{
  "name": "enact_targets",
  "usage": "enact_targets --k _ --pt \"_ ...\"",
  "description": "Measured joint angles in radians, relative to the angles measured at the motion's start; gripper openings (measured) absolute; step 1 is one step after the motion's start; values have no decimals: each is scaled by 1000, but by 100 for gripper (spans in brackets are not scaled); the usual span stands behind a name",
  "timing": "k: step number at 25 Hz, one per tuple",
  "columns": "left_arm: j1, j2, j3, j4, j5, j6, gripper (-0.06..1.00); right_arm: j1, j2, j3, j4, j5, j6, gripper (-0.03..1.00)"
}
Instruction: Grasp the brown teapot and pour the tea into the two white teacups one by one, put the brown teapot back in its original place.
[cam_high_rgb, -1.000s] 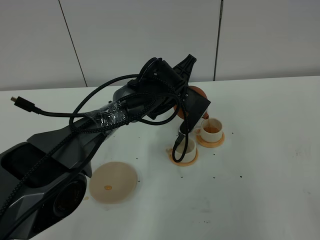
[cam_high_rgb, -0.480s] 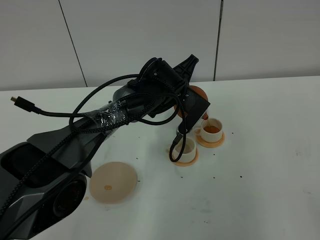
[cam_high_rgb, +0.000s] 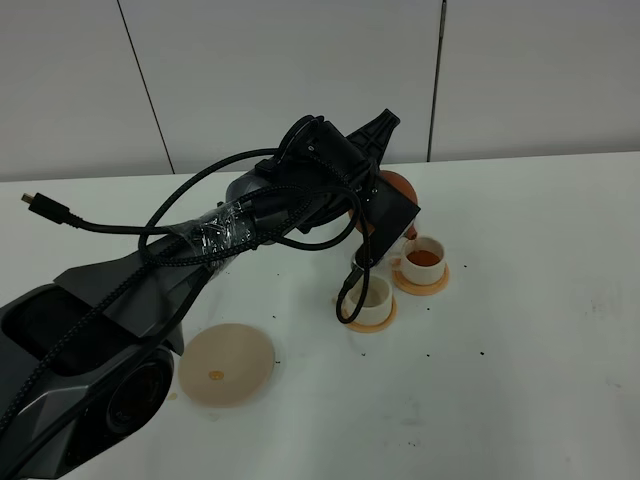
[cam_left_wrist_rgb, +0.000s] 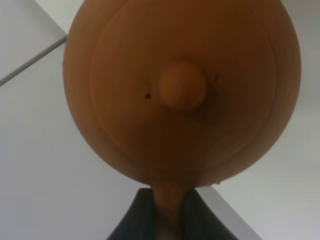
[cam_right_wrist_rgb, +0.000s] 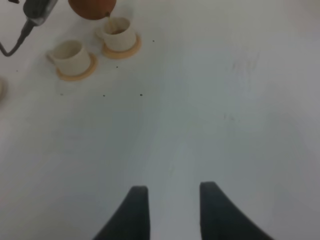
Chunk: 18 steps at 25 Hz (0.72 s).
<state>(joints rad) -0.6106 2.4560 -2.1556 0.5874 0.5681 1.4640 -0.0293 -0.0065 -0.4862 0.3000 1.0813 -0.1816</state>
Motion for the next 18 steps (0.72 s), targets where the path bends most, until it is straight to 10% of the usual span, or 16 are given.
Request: enact_targets --k 18 --pt "-12 0 0 1 -28 97 17 0 0 0 0 0 0 24"
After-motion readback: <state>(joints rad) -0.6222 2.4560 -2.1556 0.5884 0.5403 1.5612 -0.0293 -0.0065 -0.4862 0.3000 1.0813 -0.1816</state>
